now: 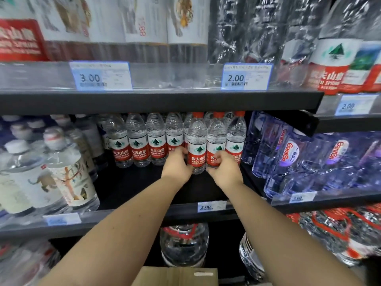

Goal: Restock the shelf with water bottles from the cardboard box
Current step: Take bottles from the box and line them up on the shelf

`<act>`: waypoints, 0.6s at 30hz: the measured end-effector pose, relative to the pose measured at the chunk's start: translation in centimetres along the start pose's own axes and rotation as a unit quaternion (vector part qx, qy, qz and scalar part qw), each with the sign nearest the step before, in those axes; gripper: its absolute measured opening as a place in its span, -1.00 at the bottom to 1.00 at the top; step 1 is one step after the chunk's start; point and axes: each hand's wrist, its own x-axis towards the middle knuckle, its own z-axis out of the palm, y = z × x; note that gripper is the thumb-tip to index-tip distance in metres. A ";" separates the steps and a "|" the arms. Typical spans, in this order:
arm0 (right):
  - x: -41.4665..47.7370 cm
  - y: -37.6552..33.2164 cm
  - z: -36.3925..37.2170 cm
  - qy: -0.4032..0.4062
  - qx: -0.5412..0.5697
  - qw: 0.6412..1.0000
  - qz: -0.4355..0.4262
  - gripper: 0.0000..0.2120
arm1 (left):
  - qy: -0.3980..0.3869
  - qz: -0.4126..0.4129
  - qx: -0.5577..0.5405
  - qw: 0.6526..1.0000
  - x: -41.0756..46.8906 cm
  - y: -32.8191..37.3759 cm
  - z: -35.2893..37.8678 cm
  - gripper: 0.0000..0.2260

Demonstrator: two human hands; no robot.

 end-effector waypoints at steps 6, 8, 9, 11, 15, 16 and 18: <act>-7.3 -5.1 -4.5 -0.080 -0.268 0.948 -0.150 -0.56 | -0.039 0.147 0.386 0.910 -7.7 2.2 -7.7 -0.67; -10.5 -6.4 -5.0 -0.095 -0.314 0.928 -0.179 -0.54 | -0.046 0.172 0.435 0.883 -11.0 1.9 -9.4 -0.64; -12.2 -6.8 -4.9 -0.098 -0.335 0.917 -0.192 -0.52 | -0.044 0.183 0.453 0.872 -12.7 1.6 -9.9 -0.63; -15.7 -7.1 -4.0 -0.101 -0.360 0.902 -0.214 -0.50 | -0.039 0.191 0.473 0.859 -16.1 0.4 -10.6 -0.64; -22.8 -5.2 -0.2 -0.106 -0.361 0.897 -0.231 -0.56 | -0.052 0.156 0.472 0.866 -23.1 -4.1 -9.8 -0.66; -24.4 -4.3 1.0 -0.119 -0.358 0.899 -0.223 -0.57 | -0.060 0.138 0.470 0.870 -24.9 -5.6 -9.3 -0.67; -27.6 -2.2 3.4 -0.155 -0.351 0.903 -0.195 -0.58 | -0.086 0.099 0.472 0.872 -28.4 -8.8 -8.2 -0.66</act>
